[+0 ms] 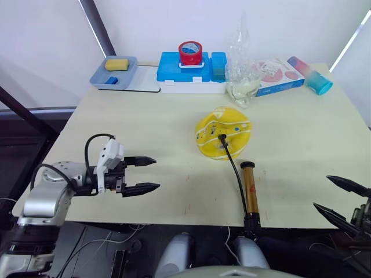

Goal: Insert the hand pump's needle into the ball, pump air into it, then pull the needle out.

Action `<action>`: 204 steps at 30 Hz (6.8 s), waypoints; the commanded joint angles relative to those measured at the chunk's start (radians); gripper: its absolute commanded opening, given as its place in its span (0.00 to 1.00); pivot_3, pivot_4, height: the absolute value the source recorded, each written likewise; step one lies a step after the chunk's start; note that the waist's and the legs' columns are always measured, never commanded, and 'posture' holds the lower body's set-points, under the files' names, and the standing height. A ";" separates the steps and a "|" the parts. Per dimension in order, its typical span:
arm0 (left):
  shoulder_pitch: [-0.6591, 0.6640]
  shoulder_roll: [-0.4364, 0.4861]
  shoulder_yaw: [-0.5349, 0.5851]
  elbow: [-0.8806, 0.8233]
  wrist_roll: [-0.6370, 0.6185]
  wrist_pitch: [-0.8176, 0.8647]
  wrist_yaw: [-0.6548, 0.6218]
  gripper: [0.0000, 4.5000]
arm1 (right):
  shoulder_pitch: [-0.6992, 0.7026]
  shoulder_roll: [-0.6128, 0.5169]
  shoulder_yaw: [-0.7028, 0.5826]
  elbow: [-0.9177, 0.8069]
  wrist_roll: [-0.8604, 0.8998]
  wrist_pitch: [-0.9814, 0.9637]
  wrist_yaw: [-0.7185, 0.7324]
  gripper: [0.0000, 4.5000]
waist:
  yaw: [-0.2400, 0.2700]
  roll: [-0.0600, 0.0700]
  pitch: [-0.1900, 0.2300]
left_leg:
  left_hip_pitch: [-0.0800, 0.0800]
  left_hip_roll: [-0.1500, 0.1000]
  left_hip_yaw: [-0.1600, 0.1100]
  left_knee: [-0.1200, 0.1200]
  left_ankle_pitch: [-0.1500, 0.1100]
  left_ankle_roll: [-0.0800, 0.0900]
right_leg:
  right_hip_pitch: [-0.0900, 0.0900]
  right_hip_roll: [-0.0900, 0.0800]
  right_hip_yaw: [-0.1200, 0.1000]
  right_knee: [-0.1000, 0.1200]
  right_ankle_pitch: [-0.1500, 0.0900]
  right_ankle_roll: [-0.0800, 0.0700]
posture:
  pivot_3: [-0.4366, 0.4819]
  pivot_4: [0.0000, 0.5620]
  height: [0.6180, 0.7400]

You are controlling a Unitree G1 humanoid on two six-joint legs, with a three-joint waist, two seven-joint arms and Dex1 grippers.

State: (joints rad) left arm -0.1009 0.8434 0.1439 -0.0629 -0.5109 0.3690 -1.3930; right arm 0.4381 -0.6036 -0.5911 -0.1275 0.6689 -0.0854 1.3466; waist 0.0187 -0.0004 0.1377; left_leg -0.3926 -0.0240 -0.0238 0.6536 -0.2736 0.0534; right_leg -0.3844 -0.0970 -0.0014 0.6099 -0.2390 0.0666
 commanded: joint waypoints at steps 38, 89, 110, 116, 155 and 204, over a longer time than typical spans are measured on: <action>-0.298 -0.635 -0.539 0.099 0.183 0.409 0.558 0.99 | 0.111 0.018 0.034 -0.209 0.008 0.001 -0.079 1.00 | -0.002 -0.012 0.001 | 0.009 0.004 0.040 0.017 -0.011 0.017 | -0.011 0.000 0.040 0.013 0.012 0.017 | 0.48 0.27 0.97; -0.456 -0.304 -0.591 0.186 0.271 0.240 0.177 0.01 | 0.090 0.007 0.150 -0.257 -0.026 -0.017 -0.103 1.00 | -0.005 -0.010 0.000 | -0.006 0.003 0.021 0.015 -0.008 0.003 | -0.014 0.020 0.081 0.000 0.013 0.022 | 0.48 0.27 0.97; -0.416 -0.179 -0.521 0.221 0.301 0.176 0.126 0.01 | 0.051 -0.044 0.189 -0.249 -0.026 0.000 -0.082 1.00 | -0.006 -0.011 0.000 | -0.006 0.002 0.027 0.016 -0.007 0.010 | -0.018 0.025 0.099 0.001 0.017 0.029 | 0.48 0.27 0.97; -0.418 -0.169 -0.501 0.197 0.270 0.210 0.096 0.34 | 0.046 -0.041 0.197 -0.246 -0.032 -0.004 -0.083 1.00 | -0.006 -0.011 0.000 | -0.006 0.003 0.026 0.017 -0.006 0.010 | -0.018 0.025 0.093 0.003 0.017 0.030 | 0.48 0.27 0.97; -0.391 -0.261 -0.472 -0.212 0.020 0.992 0.604 0.99 | 0.044 -0.031 0.223 -0.239 -0.049 -0.022 -0.092 1.00 | -0.005 -0.012 0.001 | -0.003 0.002 0.006 0.024 -0.001 0.002 | -0.009 0.028 0.070 0.013 0.013 0.025 | 0.48 0.27 0.97; -0.438 -0.329 -0.409 -0.174 -0.116 1.021 0.673 0.20 | 0.029 -0.019 0.264 -0.250 -0.040 -0.031 -0.117 1.00 | -0.003 -0.012 0.001 | -0.005 0.000 -0.003 0.024 -0.002 -0.007 | -0.008 0.018 0.062 0.013 0.011 0.022 | 0.48 0.27 0.97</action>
State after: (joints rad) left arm -0.5378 0.5018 -0.2568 -0.1866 -0.5990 1.4516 -0.6718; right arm 0.4702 -0.6213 -0.3180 -0.3486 0.6000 -0.1154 1.2347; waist 0.0155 -0.0124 0.1385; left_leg -0.3974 -0.0235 -0.0269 0.6770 -0.2756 0.0466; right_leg -0.3921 -0.0788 0.0611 0.6229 -0.2277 0.0885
